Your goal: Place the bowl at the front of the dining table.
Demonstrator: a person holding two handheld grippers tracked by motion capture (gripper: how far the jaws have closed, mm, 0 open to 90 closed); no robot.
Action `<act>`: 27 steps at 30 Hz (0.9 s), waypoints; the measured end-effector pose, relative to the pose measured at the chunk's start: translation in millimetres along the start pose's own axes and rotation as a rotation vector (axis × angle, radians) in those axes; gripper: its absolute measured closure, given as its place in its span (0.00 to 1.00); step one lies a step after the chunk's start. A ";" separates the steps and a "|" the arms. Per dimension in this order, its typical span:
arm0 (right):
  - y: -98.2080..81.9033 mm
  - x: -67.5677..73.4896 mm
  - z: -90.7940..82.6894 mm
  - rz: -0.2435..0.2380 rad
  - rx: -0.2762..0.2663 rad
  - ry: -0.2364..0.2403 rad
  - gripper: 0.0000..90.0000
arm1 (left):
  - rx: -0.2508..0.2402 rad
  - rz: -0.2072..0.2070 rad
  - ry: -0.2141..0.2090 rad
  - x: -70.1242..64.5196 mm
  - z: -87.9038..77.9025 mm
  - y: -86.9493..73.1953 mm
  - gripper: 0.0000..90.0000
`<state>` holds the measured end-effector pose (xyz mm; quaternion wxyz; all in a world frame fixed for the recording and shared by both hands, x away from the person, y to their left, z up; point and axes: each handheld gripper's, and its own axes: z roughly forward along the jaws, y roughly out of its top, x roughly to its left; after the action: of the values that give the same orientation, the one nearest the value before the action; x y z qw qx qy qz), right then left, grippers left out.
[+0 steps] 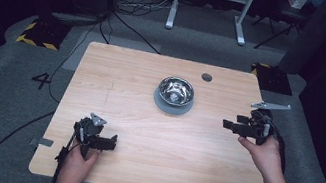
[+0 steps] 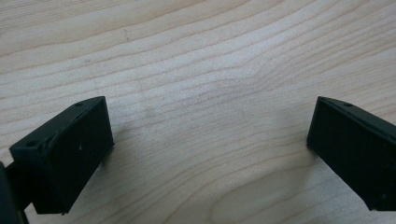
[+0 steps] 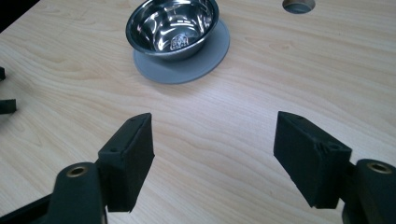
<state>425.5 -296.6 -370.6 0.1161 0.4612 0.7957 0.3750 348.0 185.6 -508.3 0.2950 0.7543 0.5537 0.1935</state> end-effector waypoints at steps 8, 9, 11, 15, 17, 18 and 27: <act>-28.8 -10.6 -2.1 -0.002 0.002 0.015 0.29 | 0.000 -0.001 -0.002 0.0 0.0 0.0 0.00; -33.4 -12.6 -1.8 -0.006 0.000 0.013 0.29 | 0.000 -0.001 -0.002 0.0 0.0 0.0 0.00; -41.9 -16.1 -1.4 0.000 0.001 0.015 0.29 | 0.000 0.000 -0.001 0.1 0.0 0.0 0.00; -58.5 -22.0 -1.2 0.014 -0.006 0.011 0.29 | 0.000 -0.001 -0.002 0.0 0.1 0.0 0.00; -66.0 -23.7 -0.6 0.020 -0.007 0.013 0.29 | 0.000 0.000 -0.002 0.0 0.1 0.0 0.00; -69.7 -24.3 -0.1 0.019 -0.007 0.012 0.29 | 0.000 -0.001 -0.002 0.0 0.1 0.0 0.00; -98.7 -28.1 6.4 0.036 -0.002 -0.019 0.29 | 0.000 0.000 -0.003 0.1 0.0 0.0 0.00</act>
<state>380.5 -345.5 -449.0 0.1172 0.4787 0.7858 0.3736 348.1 185.7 -508.3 0.2957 0.7544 0.5535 0.1925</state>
